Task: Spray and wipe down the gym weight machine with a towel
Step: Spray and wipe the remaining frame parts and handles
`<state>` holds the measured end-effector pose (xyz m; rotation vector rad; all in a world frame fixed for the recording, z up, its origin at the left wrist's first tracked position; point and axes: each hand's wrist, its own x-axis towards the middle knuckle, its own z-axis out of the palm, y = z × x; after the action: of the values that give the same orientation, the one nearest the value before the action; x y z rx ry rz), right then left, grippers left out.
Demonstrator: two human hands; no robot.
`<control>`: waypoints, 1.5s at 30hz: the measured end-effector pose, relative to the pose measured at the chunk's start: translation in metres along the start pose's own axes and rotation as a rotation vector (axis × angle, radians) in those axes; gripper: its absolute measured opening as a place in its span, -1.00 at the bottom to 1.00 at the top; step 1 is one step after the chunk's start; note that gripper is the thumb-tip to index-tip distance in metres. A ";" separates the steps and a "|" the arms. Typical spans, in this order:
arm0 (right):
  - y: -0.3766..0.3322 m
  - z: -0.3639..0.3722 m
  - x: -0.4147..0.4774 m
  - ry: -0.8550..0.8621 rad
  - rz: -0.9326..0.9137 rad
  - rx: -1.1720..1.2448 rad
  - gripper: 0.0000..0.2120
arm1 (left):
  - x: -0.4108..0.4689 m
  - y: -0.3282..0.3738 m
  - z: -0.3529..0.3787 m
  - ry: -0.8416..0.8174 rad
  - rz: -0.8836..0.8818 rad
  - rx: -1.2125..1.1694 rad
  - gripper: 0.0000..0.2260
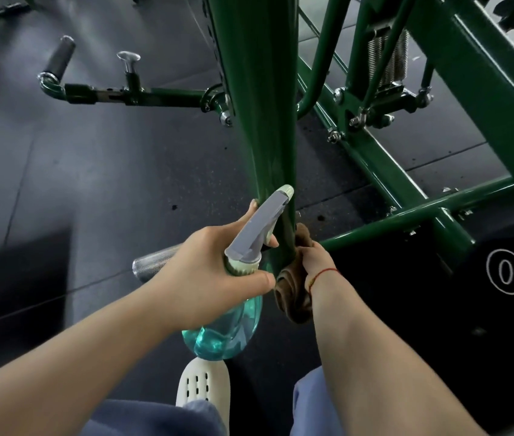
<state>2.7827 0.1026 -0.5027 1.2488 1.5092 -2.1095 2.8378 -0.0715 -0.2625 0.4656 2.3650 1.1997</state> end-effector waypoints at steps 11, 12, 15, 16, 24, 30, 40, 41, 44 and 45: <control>-0.011 -0.015 0.012 -0.071 -0.138 -0.436 -0.65 | -0.002 -0.009 0.004 0.019 0.093 0.094 -0.72; -0.016 -0.016 0.010 -0.094 -0.150 -0.477 -0.66 | -0.002 -0.011 0.004 0.013 0.110 0.110 -0.71; -0.025 -0.028 0.020 -0.168 -0.200 -0.608 -0.61 | -0.003 -0.019 0.003 -0.029 0.132 0.167 -0.69; -0.027 -0.034 0.028 -0.151 -0.268 -0.669 -0.59 | -0.004 -0.020 0.003 -0.040 0.142 0.185 -0.64; -0.046 -0.062 0.037 0.199 -0.320 -1.184 -0.63 | -0.004 -0.013 0.014 0.015 0.028 0.069 -0.77; -0.036 -0.052 0.025 -0.019 -0.331 -1.349 -0.58 | 0.000 -0.009 0.019 0.078 -0.023 0.057 -0.74; -0.034 -0.045 0.049 -0.030 -0.500 -1.688 -0.35 | 0.000 -0.014 0.025 0.108 -0.025 0.035 -0.70; -0.039 -0.049 0.053 0.010 -0.473 -1.698 -0.41 | 0.001 -0.018 0.027 0.108 -0.010 0.027 -0.72; -0.059 -0.070 0.065 0.168 -0.372 -1.722 -0.54 | 0.003 -0.026 0.034 0.080 0.053 0.023 -0.79; -0.065 -0.078 0.070 0.216 -0.328 -1.731 -0.54 | 0.003 -0.029 0.037 0.075 0.075 0.027 -0.80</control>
<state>2.7380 0.2157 -0.5210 0.4519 2.5841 -0.1186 2.8520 -0.0614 -0.3064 0.5312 2.4497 1.2405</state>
